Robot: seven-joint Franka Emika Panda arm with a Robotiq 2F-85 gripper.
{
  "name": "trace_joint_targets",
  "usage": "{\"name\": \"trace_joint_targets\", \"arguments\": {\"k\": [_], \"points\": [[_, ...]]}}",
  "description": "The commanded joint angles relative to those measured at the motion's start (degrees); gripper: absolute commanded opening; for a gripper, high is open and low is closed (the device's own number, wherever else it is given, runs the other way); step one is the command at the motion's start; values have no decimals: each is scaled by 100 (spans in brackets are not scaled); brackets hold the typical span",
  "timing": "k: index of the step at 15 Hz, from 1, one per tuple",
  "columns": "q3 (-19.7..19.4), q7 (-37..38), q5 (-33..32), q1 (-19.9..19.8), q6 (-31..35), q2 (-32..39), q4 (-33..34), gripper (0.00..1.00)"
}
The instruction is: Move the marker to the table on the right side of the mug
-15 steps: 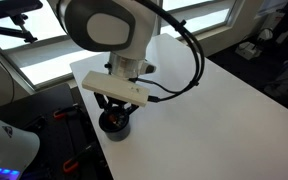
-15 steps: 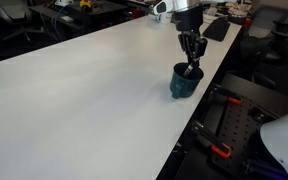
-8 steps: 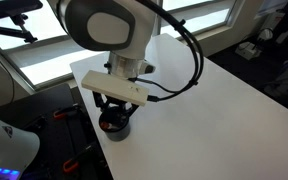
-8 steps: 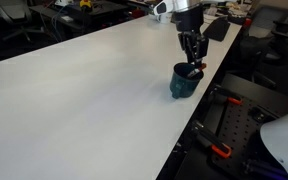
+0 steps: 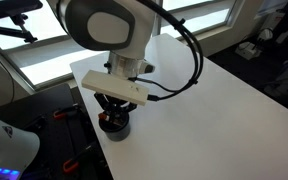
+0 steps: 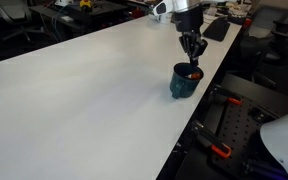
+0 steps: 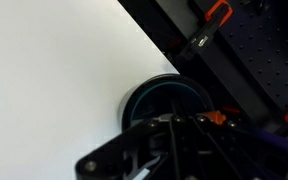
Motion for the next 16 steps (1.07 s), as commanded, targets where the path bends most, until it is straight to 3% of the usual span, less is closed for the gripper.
{"name": "trace_joint_targets", "arguments": {"k": [1,3,9,10,13,16], "points": [[44,182,-202,34,-139,-4,16,37],[67,-160,-420,58,-226,44,12,51],[152,-24,-359,108,-200,305,-8,95],[175,-150,-146,95,-191,328,-14,100],[234,-180,148,89,-187,359,-28,100],[197,-119,-13,66,-139,410,-7,100]]}}
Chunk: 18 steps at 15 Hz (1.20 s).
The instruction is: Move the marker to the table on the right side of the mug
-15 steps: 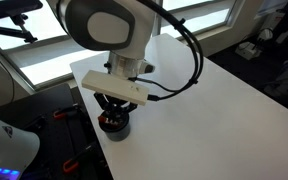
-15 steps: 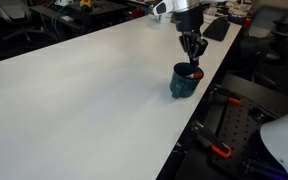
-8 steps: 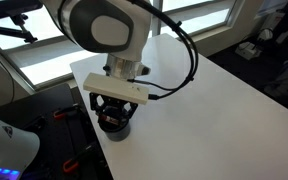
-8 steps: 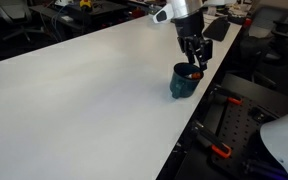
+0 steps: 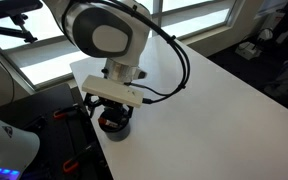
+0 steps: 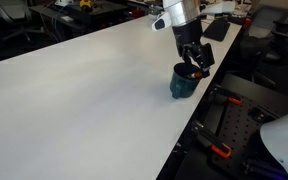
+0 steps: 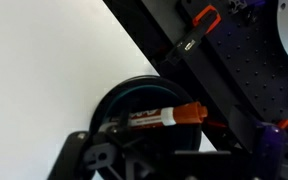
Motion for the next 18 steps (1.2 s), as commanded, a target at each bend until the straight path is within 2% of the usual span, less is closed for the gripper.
{"name": "trace_joint_targets", "arguments": {"k": [1,3,4,5,8,13,16,18], "points": [[18,2,2,-17,-10,7,10,100],[18,2,1,-19,-10,12,10,100],[16,10,-10,-20,3,13,8,75],[14,7,-21,-22,10,10,1,74],[8,-33,-39,-31,49,-15,-34,49],[-9,-39,-65,-47,29,-27,-32,14],[-16,-24,-95,-41,-14,-76,-33,5],[-18,-29,-111,-40,-13,-68,-29,6]]}}
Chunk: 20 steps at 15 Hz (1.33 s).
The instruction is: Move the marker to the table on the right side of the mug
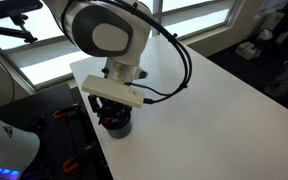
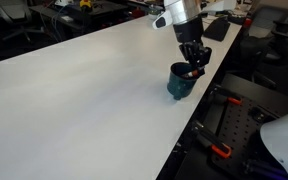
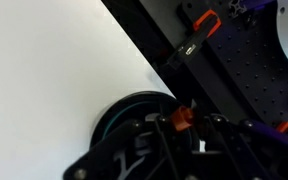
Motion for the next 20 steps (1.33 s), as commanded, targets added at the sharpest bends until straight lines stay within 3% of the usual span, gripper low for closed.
{"name": "trace_joint_targets", "arguments": {"k": [1,9,20], "points": [[5,-28,-57,-19,49,-19,-40,5],[-33,415,-207,-31,-50,-159,-4,6],[-238,2164,-1155,-143,335,-212,114,4]]}}
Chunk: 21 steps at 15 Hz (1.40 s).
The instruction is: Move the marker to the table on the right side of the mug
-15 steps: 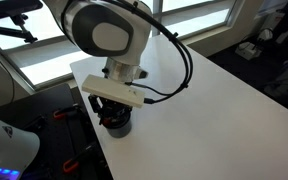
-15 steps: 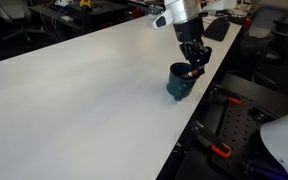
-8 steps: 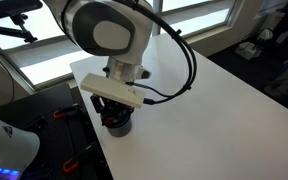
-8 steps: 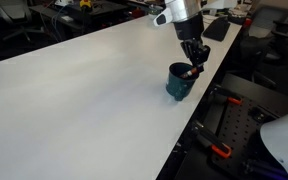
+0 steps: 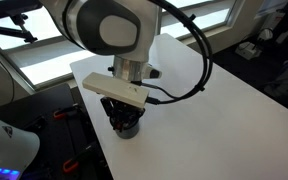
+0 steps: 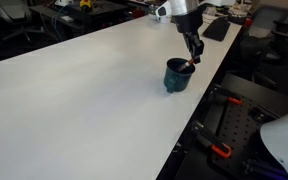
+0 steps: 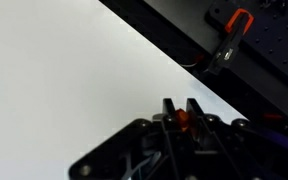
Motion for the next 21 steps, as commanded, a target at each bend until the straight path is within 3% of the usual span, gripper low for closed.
{"name": "trace_joint_targets", "arguments": {"k": [1,5,13,21], "points": [[-3,441,-250,-6,69,-117,-41,4],[23,511,-240,10,75,-162,-71,4],[102,-331,93,33,670,-501,-314,4],[59,-1559,1065,47,281,-682,-205,4]]}}
